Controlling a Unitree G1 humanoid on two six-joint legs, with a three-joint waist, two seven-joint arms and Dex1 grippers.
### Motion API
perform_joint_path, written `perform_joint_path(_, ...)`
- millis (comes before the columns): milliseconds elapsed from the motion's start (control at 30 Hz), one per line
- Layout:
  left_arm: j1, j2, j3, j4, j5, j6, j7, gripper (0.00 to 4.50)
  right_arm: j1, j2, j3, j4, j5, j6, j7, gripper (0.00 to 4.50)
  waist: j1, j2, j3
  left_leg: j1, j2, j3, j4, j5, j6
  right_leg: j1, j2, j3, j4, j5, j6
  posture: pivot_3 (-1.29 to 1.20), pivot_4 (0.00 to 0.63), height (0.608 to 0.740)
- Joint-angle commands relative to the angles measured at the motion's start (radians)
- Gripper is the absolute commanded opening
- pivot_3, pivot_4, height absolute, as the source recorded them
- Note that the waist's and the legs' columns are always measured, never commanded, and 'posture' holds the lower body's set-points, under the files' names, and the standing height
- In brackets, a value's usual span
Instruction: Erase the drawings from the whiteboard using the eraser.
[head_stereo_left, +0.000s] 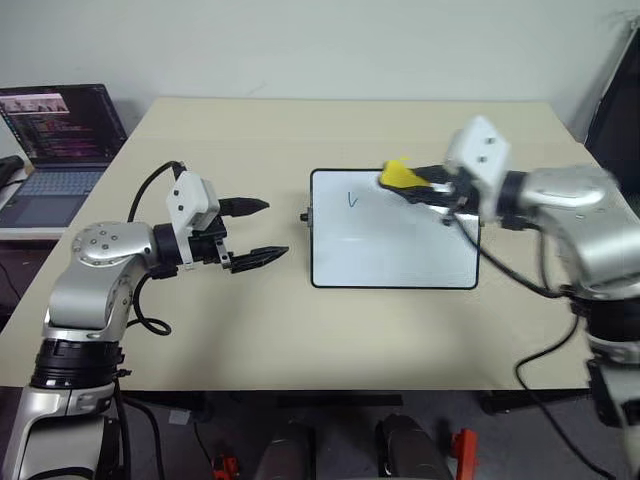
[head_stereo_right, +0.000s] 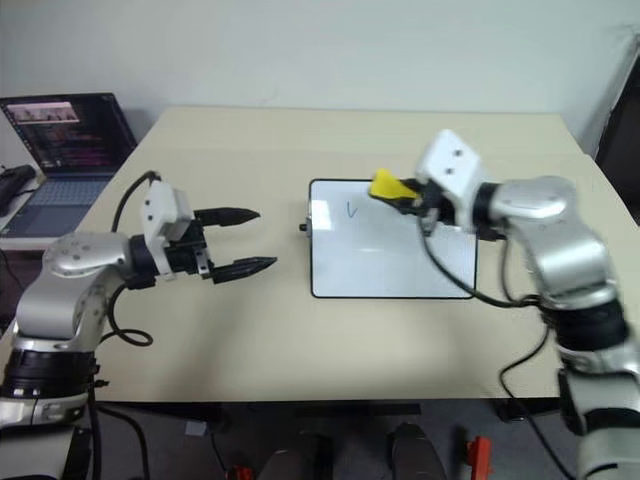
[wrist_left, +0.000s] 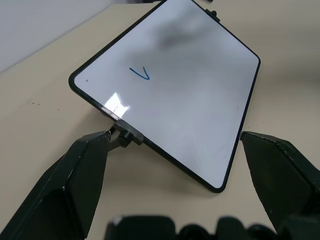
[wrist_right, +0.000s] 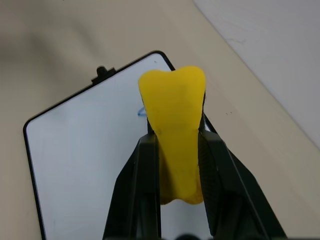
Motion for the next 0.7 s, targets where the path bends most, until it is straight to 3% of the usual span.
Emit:
perform_joint_path(33, -0.004, 0.0, 0.017, -0.017, 0.002, -0.017, 0.014, 4.5, -0.064, 0.051, 0.048, 0.104, -0.084, -0.065, -0.062, 0.69, -0.001, 0.0, 0.0, -0.001, 0.0, 0.0, 0.0, 0.0, 0.0, -0.001, 0.0, 0.0, 0.0, 0.0, 0.0, 0.0, 0.15, 0.74)
perform_joint_path(133, 0.007, -0.003, 0.02, -0.037, -0.004, -0.009, 0.027, 4.5, -0.109, 0.089, 0.07, 0.207, -0.129, -0.11, -0.084, 0.69, 0.004, 0.0, 0.0, -0.009, -0.001, 0.0, 0.001, 0.002, -0.002, -0.011, -0.001, 0.001, 0.002, 0.0, 0.0, 0.0, 0.15, 0.74)
perform_joint_path(433, 0.055, 0.009, 0.039, -0.081, -0.015, 0.01, 0.055, 4.5, -0.201, 0.148, 0.137, 0.382, -0.254, -0.17, -0.084, 0.69, -0.008, 0.0, 0.0, -0.008, 0.0, 0.0, 0.0, 0.001, -0.001, -0.012, 0.0, 0.002, 0.002, 0.0, 0.0, 0.0, 0.15, 0.74)
perform_joint_path(700, 0.082, 0.022, 0.055, -0.121, -0.025, 0.033, 0.07, 4.5, -0.188, 0.213, 0.187, 0.488, -0.31, -0.223, -0.072, 0.69, -0.012, 0.0, 0.0, -0.005, 0.0, 0.001, 0.0, 0.001, -0.001, -0.01, 0.001, 0.004, 0.005, 0.001, -0.001, 0.0, 0.15, 0.74)
